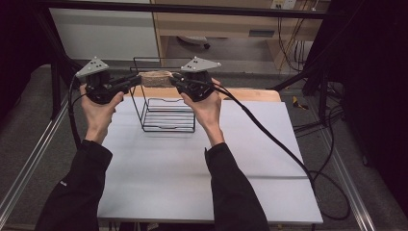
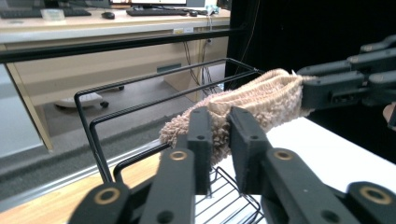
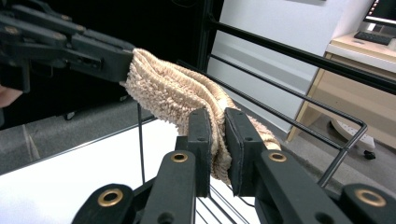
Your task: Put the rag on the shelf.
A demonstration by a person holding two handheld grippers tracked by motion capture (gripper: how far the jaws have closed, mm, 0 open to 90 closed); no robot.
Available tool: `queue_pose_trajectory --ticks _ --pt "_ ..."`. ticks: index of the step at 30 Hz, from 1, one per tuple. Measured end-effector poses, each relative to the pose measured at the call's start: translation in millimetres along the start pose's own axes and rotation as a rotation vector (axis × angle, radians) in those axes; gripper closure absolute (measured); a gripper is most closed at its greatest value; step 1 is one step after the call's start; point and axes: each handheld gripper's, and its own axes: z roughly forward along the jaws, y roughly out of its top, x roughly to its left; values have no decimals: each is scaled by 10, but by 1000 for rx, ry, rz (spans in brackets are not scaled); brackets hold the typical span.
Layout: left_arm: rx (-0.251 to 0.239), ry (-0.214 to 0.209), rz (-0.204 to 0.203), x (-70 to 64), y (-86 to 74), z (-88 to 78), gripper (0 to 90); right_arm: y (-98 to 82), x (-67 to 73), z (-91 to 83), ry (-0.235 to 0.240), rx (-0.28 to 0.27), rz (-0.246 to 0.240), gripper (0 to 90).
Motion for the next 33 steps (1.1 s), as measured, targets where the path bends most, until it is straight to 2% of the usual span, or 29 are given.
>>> queue_pose_trajectory --ticks 2,6,10,11,13,18,21,28,30,33 --pt "-15 -3 -24 13 58 -31 751 -3 0 -1 2 5 -1 811" --pt "-20 18 -41 22 192 -57 755 -15 1 -4 9 12 -6 811" --pt "31 22 -57 51 267 29 805 -28 11 0 11 20 -13 809" --pt "52 12 -66 52 264 56 818 -32 12 -1 13 20 -13 809" --pt "83 -7 -58 32 236 92 845 -41 9 -1 19 23 -15 806" --pt "129 -51 -54 5 126 126 892 -64 -1 3 42 43 -24 778" --pt "150 -52 -46 6 77 133 897 -71 0 7 52 62 -31 756" --pt "161 -50 -34 14 28 125 898 -67 -5 -1 67 77 -25 695" --pt "165 -48 -23 14 8 123 898 -62 -3 -11 76 75 -12 637" --pt "173 -41 -16 18 -33 128 899 -39 -7 -42 83 56 -3 618"
